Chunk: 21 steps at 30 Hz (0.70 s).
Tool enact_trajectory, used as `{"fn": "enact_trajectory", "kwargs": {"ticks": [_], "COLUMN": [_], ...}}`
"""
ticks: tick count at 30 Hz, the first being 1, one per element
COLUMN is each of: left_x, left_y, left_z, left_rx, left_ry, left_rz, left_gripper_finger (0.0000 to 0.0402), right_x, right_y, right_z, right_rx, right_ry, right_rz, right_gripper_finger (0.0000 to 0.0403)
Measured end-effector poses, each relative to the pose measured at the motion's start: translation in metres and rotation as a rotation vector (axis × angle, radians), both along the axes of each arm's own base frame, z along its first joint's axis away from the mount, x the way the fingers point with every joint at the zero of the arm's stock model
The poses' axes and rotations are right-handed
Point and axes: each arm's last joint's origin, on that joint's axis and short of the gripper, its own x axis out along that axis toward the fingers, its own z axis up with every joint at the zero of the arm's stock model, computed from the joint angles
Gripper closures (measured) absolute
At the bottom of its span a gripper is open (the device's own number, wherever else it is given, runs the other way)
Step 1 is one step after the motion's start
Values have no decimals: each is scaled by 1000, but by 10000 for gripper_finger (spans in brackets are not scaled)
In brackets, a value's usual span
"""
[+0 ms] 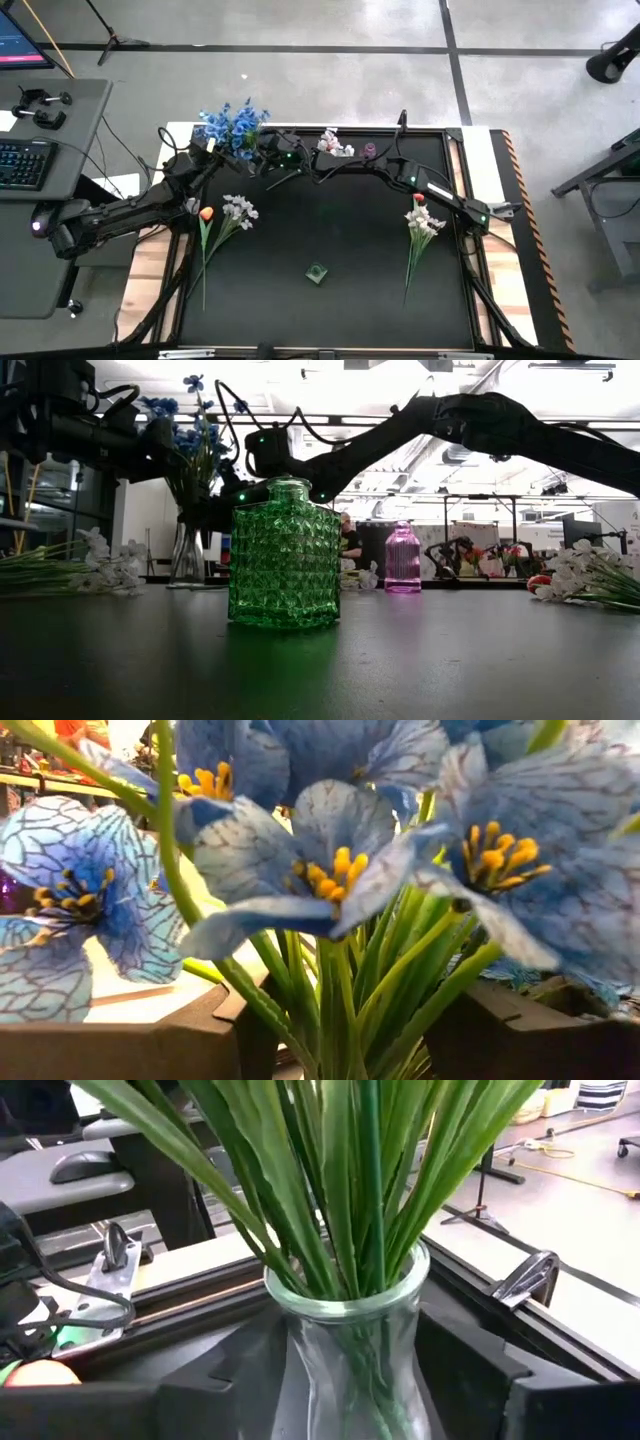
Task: Sort flowers into vase by color
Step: Put the blue flowers into the transparent vase
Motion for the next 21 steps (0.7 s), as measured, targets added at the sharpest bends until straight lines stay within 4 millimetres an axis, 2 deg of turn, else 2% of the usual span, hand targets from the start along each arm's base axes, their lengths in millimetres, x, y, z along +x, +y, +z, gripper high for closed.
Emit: {"fn": "enact_trajectory", "kwargs": {"ticks": [5, 10, 21], "left_x": [0, 0, -2], "left_y": [0, 0, -2], "left_z": [0, 0, 3], "left_rx": [0, -4, -3], "left_ry": [-1, -7, -49], "left_rz": [0, -1, -9], "left_gripper_finger": [213, 213, 213], "right_x": [0, 0, 1], "right_y": [1, 1, -1], "right_z": [0, 0, 4], "right_rx": [6, 9, -1], "right_ry": [-3, -5, -4], "right_rz": [0, 0, -1], "right_gripper_finger": [231, 281, 284]}}
